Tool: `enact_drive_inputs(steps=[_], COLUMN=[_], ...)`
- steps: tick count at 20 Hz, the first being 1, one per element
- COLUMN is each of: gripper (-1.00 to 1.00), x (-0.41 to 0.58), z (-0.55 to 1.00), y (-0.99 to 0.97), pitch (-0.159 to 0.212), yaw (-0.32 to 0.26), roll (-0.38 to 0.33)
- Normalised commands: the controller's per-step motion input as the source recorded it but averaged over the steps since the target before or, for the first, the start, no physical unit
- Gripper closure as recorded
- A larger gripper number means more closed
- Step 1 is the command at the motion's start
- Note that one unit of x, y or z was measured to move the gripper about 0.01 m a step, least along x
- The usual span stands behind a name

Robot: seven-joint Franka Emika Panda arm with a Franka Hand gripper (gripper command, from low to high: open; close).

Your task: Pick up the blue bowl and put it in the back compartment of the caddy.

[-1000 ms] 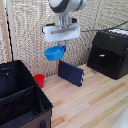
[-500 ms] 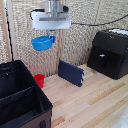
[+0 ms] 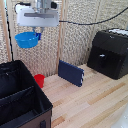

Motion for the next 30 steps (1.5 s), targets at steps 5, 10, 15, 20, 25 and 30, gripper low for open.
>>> enact_drive_inputs(steps=[5,10,15,20,25,30], gripper=[1.0,1.0,1.0,-1.0,-1.0,-1.0], x=[0.154,0.007,0.0,0.171,0.271,0.309], z=[-0.13,-0.38,-0.36,0.26,0.82,0.66], y=[0.94,0.88,0.51,-0.19,-0.39,-0.34], pitch=[-0.059,-0.013,0.046,-0.039,-0.057,-0.138], yaw=[0.0,0.0,0.0,0.021,0.063,0.085], roll=[-0.052,-0.097,-0.136,-0.056,-0.029,-0.082])
